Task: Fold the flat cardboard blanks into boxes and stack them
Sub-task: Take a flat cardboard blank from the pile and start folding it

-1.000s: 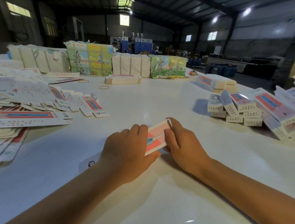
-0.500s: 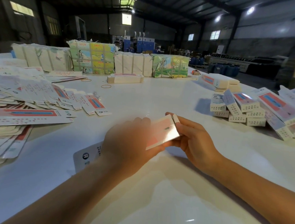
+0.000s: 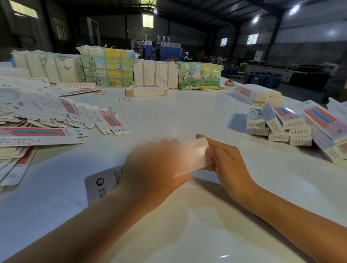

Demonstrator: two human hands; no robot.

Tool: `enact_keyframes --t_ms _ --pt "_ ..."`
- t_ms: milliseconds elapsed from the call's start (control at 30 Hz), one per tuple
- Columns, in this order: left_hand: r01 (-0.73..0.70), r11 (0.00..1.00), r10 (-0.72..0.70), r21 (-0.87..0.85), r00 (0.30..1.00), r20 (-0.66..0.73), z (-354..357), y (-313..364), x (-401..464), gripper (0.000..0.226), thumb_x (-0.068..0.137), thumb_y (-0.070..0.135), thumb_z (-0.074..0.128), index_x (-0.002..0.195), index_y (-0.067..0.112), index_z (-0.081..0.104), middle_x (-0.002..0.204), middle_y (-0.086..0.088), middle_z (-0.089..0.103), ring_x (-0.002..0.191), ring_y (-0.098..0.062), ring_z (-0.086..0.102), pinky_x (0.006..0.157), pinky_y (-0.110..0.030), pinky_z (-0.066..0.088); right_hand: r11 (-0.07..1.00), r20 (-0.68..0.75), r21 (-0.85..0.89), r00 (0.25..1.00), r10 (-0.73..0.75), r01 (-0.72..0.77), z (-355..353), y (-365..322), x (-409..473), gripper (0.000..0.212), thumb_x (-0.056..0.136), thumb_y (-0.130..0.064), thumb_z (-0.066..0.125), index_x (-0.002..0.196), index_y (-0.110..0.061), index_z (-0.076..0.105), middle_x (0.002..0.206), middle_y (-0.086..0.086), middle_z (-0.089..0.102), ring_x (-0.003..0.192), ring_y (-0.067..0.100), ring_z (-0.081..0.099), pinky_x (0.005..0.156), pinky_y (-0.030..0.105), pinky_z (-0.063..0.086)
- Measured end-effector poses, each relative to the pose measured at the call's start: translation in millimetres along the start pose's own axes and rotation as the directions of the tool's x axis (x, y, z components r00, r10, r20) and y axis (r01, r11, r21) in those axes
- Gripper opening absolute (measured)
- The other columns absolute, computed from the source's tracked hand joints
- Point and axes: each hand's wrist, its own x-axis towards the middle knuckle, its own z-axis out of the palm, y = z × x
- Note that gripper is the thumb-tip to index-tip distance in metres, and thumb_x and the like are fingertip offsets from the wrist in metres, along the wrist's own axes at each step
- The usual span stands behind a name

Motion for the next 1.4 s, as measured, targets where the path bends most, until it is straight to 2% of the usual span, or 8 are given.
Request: enact_keyframes --t_ms 133,333,633,800,967,1100,1267,1400 --pt "0.004 1.0 -0.004 0.01 1.0 0.004 0 0 -1 0.066 0.058 0.06 0.075 0.091 0.004 0.067 0.066 -0.008 0.061 0.048 -0.022 0.056 0.049 -0.02 0.036 0.998 0.015 -0.057 0.999 -0.037 0.038 2 2 -4 0.038 0.081 -0.027 0.044 0.091 0.01 0.051 0.084 0.021 0.054 0.076 0.037 0.052 0.083 0.059 0.044" --pt "-0.012 1.0 0.012 -0.004 1.0 -0.014 -2 1 0 0.064 0.069 0.058 0.044 0.09 0.003 0.068 0.067 -0.009 0.063 0.048 -0.022 0.057 0.047 -0.02 0.039 0.882 0.124 -0.461 0.991 -0.044 0.097 7 11 -10 0.039 0.101 -0.024 0.035 0.14 -0.031 0.029 0.092 -0.027 0.052 0.089 -0.012 0.053 0.077 0.003 0.039" --pt "0.082 0.994 -0.081 -0.076 0.997 0.017 -5 -1 2 0.061 0.071 0.059 0.048 0.089 0.004 0.067 0.067 -0.009 0.063 0.049 -0.025 0.058 0.045 -0.023 0.04 0.948 0.115 -0.314 0.993 -0.009 0.045 4 5 -6 0.052 0.097 -0.032 0.046 0.141 -0.04 0.02 0.109 -0.041 0.045 0.103 -0.018 0.051 0.09 0.005 0.04" --pt "0.137 0.98 -0.136 -0.147 0.991 0.015 -6 -5 0 0.066 0.075 0.063 0.036 0.088 0.004 0.065 0.066 -0.009 0.061 0.05 -0.028 0.058 0.045 -0.026 0.041 0.871 0.093 -0.463 0.986 -0.139 0.166 3 3 -7 0.027 0.097 -0.039 0.047 0.121 -0.033 0.059 0.112 -0.023 0.064 0.102 -0.004 0.058 0.091 0.02 0.045" --pt "0.153 0.982 -0.147 -0.108 0.987 0.064 -4 -1 -1 0.054 0.068 0.055 0.07 0.087 0.005 0.064 0.065 -0.009 0.06 0.05 -0.029 0.058 0.043 -0.028 0.04 0.831 0.072 -0.521 0.98 -0.187 0.197 5 8 -10 0.026 0.099 -0.03 0.045 0.114 -0.027 0.065 0.103 -0.014 0.068 0.092 0.004 0.061 0.08 0.016 0.044" --pt "0.113 0.991 -0.11 -0.067 0.993 0.04 -2 -4 -3 0.059 0.073 0.059 0.047 0.085 0.004 0.064 0.063 -0.009 0.059 0.046 -0.025 0.055 0.047 -0.021 0.032 0.859 0.098 -0.479 0.983 -0.154 0.183 7 10 -12 0.024 0.099 -0.024 0.046 0.113 -0.026 0.065 0.098 -0.016 0.067 0.087 0.004 0.061 0.078 0.019 0.044" --pt "0.063 0.997 -0.059 -0.054 0.995 0.077 -1 -18 -1 0.057 0.065 0.06 0.067 0.086 0.008 0.065 0.064 -0.006 0.06 0.048 -0.025 0.056 0.041 -0.024 0.036 0.791 0.217 -0.554 0.963 -0.162 0.258 3 12 -7 0.042 0.094 -0.036 0.044 0.133 -0.024 0.051 0.132 -0.008 0.056 0.117 0.008 0.051 0.096 0.024 0.04" --pt "-0.026 0.993 0.035 -0.119 0.996 0.078 -5 -27 -1 0.063 0.066 0.066 0.051 0.094 0.011 0.065 0.068 -0.002 0.063 0.048 -0.02 0.059 0.037 -0.025 0.04 0.653 0.363 -0.638 0.907 -0.212 0.408 -1 10 -8 0.073 0.093 -0.04 0.052 0.144 -0.032 0.001 0.154 -0.011 0.012 0.14 0.005 0.017 0.111 0.014 0.018"
